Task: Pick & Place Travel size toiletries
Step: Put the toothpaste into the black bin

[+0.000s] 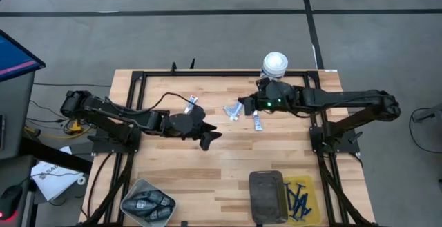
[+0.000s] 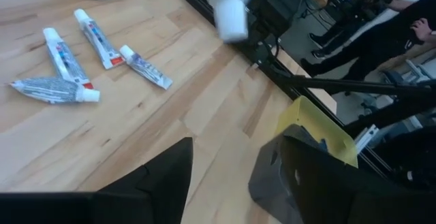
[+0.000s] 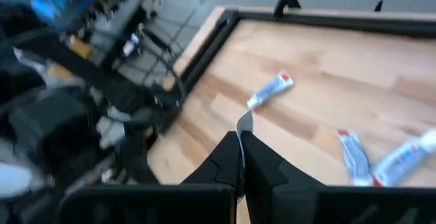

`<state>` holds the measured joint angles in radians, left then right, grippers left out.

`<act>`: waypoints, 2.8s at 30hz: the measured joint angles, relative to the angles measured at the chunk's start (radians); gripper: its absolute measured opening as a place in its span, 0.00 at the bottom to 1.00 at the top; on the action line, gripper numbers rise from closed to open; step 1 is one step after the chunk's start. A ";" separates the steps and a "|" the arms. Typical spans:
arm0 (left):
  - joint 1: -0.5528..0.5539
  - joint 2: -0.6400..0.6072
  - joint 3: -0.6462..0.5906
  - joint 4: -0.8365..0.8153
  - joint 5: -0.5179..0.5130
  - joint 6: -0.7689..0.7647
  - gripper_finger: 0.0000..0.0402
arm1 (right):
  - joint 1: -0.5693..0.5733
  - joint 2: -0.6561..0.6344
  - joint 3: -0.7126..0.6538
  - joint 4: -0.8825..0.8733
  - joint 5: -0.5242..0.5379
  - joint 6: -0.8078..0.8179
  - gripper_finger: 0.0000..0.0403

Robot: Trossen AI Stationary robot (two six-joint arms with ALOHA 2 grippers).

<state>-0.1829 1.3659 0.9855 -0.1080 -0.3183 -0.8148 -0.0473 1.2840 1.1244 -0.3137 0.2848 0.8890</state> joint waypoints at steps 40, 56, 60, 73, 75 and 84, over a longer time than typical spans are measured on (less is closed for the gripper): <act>0.080 -0.003 0.000 0.001 0.035 0.172 0.54 | 0.748 0.288 0.000 -0.362 -0.184 0.805 0.00; 0.196 -0.003 0.001 -0.263 0.034 0.262 0.66 | 0.715 0.268 0.000 -0.353 -0.284 0.682 0.45; 0.230 -0.003 0.001 -0.338 0.032 0.258 0.67 | 0.688 0.214 0.000 -0.354 -0.284 0.682 0.53; 0.364 -0.003 0.001 -0.401 -0.033 0.276 0.67 | 0.609 -0.060 0.000 -0.392 -0.188 0.537 0.47; 0.398 -0.002 0.001 -0.401 -0.033 0.276 0.68 | 0.590 -0.105 0.000 -0.446 -0.142 0.494 0.46; 0.519 0.115 0.001 -0.399 -0.021 0.235 0.68 | 0.451 -0.243 0.000 -0.703 -0.021 0.349 0.50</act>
<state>0.3357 1.4806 0.9863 -0.5071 -0.3389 -0.5802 0.4035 1.0409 1.1248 -1.0164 0.2642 1.2385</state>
